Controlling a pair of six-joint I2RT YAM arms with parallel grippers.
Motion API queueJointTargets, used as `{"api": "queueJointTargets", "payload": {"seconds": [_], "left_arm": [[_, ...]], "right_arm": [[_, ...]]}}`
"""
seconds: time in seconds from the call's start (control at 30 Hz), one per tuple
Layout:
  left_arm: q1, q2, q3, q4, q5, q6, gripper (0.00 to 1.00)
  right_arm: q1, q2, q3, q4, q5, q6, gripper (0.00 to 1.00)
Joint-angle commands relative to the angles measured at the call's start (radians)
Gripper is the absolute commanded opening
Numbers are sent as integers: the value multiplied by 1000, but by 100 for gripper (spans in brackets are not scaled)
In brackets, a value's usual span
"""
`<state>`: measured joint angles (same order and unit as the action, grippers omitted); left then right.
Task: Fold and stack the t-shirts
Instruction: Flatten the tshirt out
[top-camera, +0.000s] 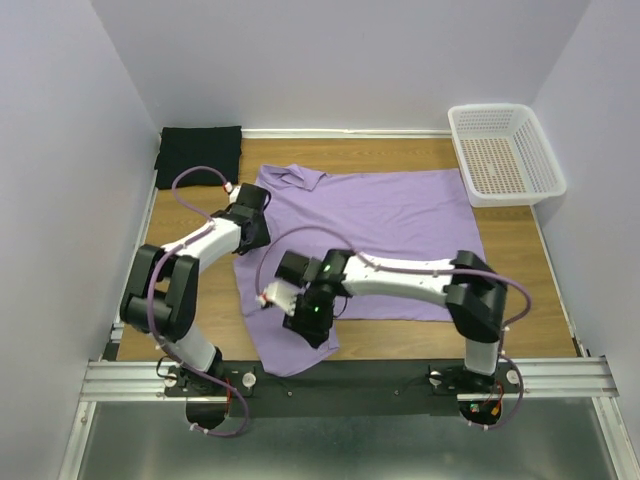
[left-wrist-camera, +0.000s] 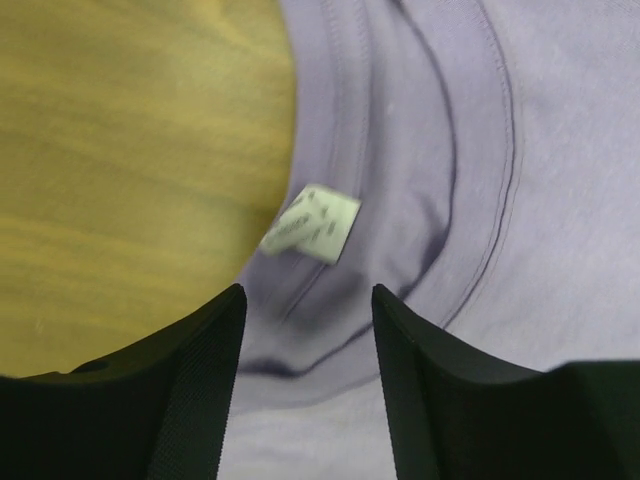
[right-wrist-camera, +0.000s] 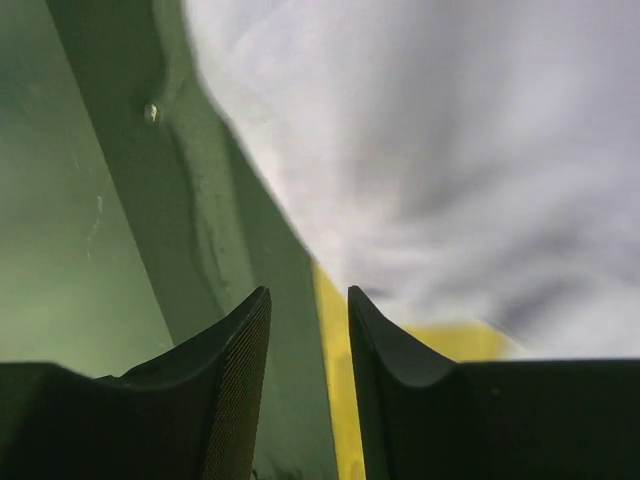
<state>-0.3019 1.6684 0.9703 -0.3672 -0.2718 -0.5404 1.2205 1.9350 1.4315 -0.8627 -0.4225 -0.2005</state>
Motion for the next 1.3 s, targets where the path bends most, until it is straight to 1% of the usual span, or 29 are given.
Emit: {"api": "queueJointTargets", "payload": {"seconds": [0.0,0.07,0.1,0.13,0.17,0.2,0.23,0.27,0.33,0.47,0.5,0.67,0.83,0.93,1.07,1.17,1.27], "left_arm": [[6,-162,-27,-42,-52,-88,64],[6,-199,-24,-61,-69,-92,67],[4,-226,-16,-71,-78,-92,69],[4,-237,-13,-75,-78,-90,69],[-2,-245,-10,-76,-78,-89,70],[-6,-251,-5,-73,-73,-86,71],[-12,-246,-2,-72,-69,-82,71],[-26,-225,5,-73,-63,-75,72],[-55,-172,45,-76,-58,-61,72],[-91,-98,77,-91,-52,-69,72],[-97,-69,82,-91,-49,-70,71],[-97,2,61,-119,-38,-78,70],[-85,5,-31,-130,-4,-105,69],[-63,-15,-90,-151,-1,-107,69],[-7,-88,-175,-176,-4,-101,68],[24,-133,-205,-200,-18,-98,68],[49,-179,-216,-219,2,-102,68]], "right_arm": [[-131,-154,-9,77,92,82,46],[-174,-197,-61,128,163,122,47],[-223,-230,-95,140,241,165,47],[-252,-244,-95,152,276,188,47],[-286,-257,-130,177,304,197,48],[-361,-271,-149,189,333,263,48],[-399,-292,-167,201,343,283,48],[-436,-301,-204,233,359,308,50],[-557,-323,-252,270,447,384,51],[-663,-341,-310,327,472,432,52],[-706,-343,-334,333,469,444,52],[-743,-323,-379,343,475,461,55],[-745,-306,-431,344,469,500,58],[-745,-317,-471,343,453,518,63],[-745,-347,-540,340,427,541,67],[-743,-364,-571,332,383,555,69],[-745,-380,-602,317,332,566,70]]}}
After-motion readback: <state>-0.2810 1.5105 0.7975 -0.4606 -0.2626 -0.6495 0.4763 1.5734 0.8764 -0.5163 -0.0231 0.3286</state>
